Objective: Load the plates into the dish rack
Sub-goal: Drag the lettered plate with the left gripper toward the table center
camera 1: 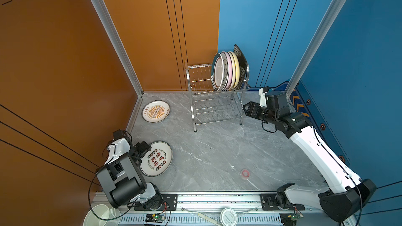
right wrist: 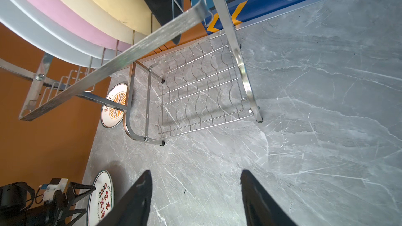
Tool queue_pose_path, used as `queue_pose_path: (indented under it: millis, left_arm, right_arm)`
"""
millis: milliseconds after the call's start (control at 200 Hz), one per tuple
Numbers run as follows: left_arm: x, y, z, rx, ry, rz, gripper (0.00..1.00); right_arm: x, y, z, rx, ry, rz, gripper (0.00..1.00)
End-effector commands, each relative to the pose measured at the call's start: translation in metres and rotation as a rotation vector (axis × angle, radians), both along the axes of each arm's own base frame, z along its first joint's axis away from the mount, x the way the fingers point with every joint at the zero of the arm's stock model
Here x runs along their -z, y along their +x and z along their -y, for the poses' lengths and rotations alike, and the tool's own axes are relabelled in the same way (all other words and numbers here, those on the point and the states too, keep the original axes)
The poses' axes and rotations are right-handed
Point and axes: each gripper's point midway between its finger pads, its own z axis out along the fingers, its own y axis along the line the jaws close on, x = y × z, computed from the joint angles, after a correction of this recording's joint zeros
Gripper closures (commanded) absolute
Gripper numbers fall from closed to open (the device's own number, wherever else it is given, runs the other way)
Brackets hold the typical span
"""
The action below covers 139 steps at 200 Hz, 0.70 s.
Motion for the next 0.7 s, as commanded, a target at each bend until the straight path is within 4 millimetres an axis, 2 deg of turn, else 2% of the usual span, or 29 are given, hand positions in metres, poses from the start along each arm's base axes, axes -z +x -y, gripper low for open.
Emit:
queue_pose_path:
  millis: [0,185,400,551,691]
  left_arm:
    - [-0.008,0.004,0.003,0.03,-0.01,0.031,0.02]
    - [-0.012,0.007,0.005,0.033,-0.008,0.062,0.02]
    - [0.007,0.005,0.014,0.051,-0.07,0.007,0.02]
    - [0.018,0.012,0.03,0.13,-0.123,-0.004,0.02]
    - [0.01,0.031,0.061,0.253,-0.154,0.075,0.01]
  right_arm:
    - [-0.007,-0.004,0.008,0.035,0.009,0.031,0.35]
    - [-0.004,-0.005,0.009,0.04,0.01,0.024,0.35]
    - [-0.006,-0.002,0.008,0.031,0.004,0.029,0.35]
    - [-0.007,-0.003,0.012,0.036,0.002,0.034,0.34]
    - [-0.001,-0.006,0.017,0.041,0.007,0.022,0.35]
